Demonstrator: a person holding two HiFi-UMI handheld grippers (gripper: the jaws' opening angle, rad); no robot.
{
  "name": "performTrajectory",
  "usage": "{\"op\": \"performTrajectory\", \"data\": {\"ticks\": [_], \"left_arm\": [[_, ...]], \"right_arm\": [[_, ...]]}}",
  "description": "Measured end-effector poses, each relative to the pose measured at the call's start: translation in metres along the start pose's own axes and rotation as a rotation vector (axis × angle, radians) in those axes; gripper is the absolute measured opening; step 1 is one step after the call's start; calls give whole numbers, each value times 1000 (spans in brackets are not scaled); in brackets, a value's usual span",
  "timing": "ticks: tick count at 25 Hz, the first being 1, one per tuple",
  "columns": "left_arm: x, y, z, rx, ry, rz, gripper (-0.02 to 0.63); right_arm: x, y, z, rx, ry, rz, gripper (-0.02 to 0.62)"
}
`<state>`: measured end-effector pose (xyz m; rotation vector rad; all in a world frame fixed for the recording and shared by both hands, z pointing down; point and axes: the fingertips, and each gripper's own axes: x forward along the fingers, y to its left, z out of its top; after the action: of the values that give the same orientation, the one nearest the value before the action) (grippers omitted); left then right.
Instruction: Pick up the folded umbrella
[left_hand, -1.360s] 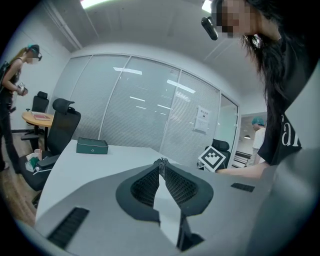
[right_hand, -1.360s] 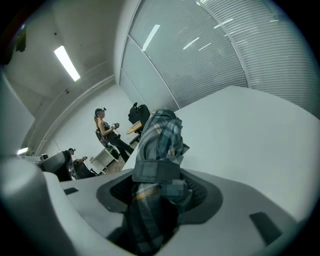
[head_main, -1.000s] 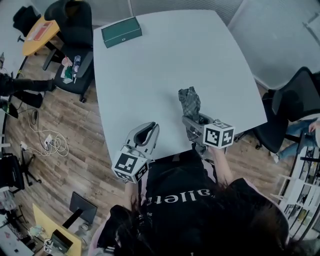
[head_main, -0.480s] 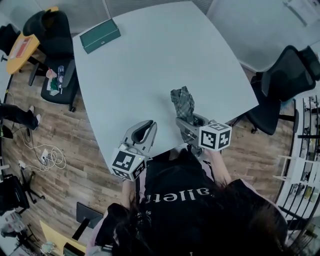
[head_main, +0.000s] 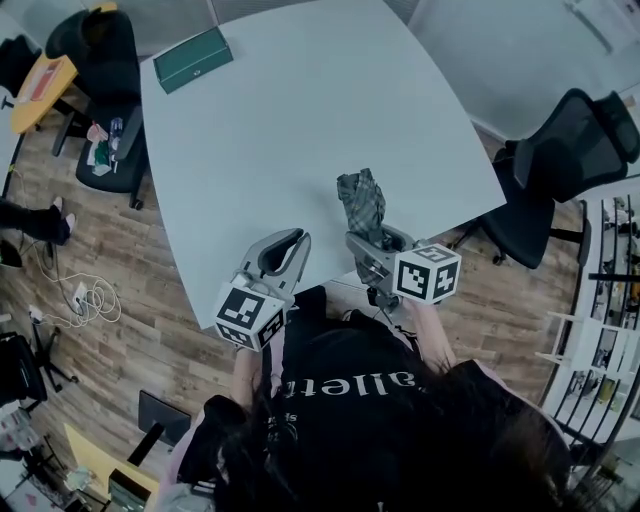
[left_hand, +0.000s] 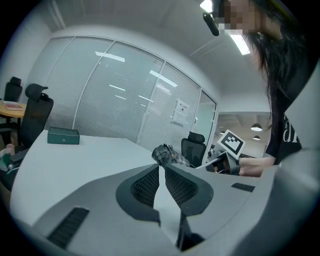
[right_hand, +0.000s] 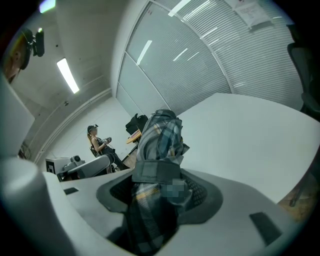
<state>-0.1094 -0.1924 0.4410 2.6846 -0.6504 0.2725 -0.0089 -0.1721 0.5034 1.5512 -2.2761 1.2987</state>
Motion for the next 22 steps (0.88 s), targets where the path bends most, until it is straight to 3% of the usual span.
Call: {"op": "performTrajectory", "data": {"ticks": [22], "left_arm": [[-32, -118, -35, 21, 0, 130, 54]], "right_arm": [[-96, -2, -60, -100, -1, 96, 244]]}}
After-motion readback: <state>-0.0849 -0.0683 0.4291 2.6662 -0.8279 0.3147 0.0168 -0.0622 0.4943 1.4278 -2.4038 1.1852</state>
